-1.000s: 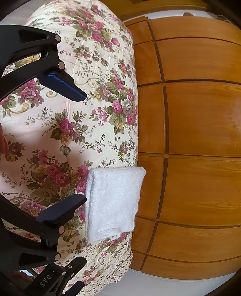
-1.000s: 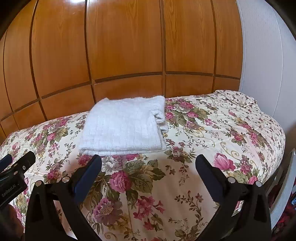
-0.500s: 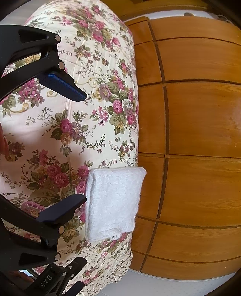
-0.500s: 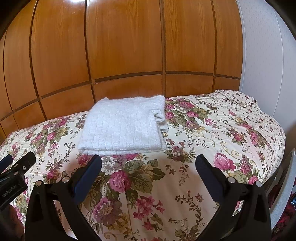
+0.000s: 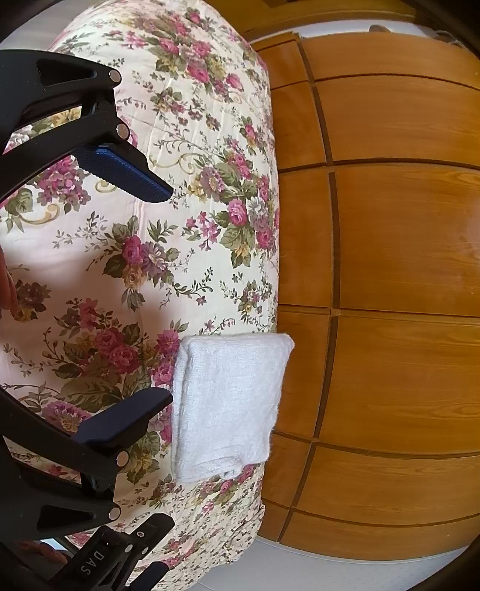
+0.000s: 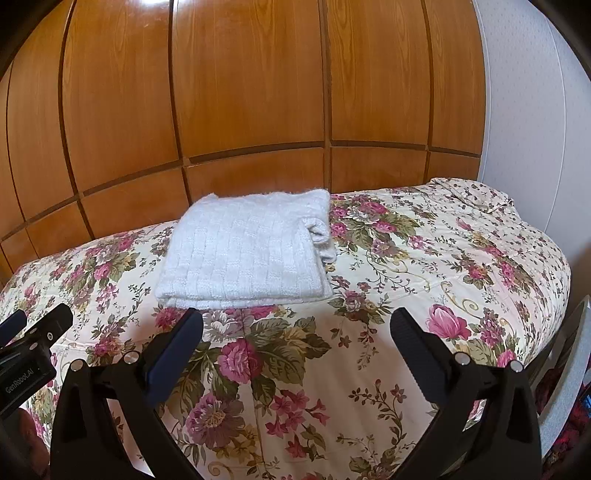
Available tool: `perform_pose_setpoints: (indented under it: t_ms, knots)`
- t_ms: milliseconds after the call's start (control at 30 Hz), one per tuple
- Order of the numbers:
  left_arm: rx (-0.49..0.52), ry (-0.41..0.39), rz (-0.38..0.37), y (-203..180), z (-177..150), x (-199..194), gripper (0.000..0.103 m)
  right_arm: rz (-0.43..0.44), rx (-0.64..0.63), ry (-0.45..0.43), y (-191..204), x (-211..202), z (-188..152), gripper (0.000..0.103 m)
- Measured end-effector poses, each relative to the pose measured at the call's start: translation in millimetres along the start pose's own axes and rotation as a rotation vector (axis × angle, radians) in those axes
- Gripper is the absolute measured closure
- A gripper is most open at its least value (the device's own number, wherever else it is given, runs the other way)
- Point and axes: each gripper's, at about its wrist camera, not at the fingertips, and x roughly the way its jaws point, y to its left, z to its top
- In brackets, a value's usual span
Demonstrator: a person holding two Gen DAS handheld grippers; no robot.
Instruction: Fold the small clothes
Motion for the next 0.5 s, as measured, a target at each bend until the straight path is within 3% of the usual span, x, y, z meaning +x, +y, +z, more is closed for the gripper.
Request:
perform_pose_setpoints:
  t_ms: [500]
  knots:
    - [0.014, 0.000, -0.004, -2.2, -0.1, -0.7, 0.004, 0.000, 0.002, 0.003, -0.9, 0.4, -1.1, 0.002]
